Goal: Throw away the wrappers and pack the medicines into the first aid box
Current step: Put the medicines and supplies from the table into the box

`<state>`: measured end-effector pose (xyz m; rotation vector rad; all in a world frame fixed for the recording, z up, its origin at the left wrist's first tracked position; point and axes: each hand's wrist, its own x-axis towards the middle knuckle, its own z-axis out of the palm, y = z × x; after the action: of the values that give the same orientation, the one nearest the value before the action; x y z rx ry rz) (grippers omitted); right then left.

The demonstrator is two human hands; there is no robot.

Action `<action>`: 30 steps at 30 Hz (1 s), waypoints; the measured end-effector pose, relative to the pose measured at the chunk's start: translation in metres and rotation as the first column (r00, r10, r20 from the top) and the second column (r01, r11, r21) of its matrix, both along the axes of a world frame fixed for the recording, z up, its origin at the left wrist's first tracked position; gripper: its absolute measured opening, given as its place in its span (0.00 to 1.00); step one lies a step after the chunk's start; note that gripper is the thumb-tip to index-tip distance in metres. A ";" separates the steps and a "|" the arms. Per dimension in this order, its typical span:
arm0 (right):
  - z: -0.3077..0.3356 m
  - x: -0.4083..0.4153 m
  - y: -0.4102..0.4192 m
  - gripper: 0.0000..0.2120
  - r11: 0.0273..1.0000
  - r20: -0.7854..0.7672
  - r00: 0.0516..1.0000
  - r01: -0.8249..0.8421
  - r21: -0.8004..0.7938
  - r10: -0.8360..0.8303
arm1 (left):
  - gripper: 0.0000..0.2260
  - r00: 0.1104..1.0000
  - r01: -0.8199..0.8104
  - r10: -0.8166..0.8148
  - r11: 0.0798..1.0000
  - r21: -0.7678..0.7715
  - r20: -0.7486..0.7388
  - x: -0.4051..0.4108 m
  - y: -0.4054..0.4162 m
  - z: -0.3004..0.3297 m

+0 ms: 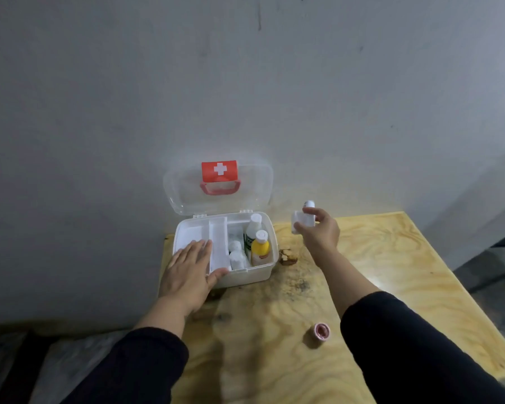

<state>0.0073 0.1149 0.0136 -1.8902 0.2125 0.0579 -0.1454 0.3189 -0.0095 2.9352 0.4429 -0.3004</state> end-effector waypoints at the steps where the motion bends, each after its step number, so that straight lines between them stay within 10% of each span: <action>1: 0.007 -0.005 -0.001 0.16 1.000 0.010 1.000 -0.003 0.003 0.003 | 0.34 1.000 -0.001 0.001 1.000 -0.006 -0.002 -0.001 -0.001 0.000; 20: 0.024 -0.112 0.105 0.21 0.836 -0.063 0.859 -0.509 -0.206 0.508 | 0.45 0.975 -0.145 0.181 0.956 -0.253 0.125 -0.028 0.015 0.008; 30: 0.015 -0.097 0.138 0.15 0.795 -0.046 0.885 -0.438 -0.419 0.464 | 0.42 0.993 -0.085 0.095 0.989 -0.123 0.072 -0.027 0.021 0.006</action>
<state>-0.0897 0.2530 0.0288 -2.3370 -0.3031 0.3034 -0.1722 0.3401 -0.0035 2.7891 0.5254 -0.1928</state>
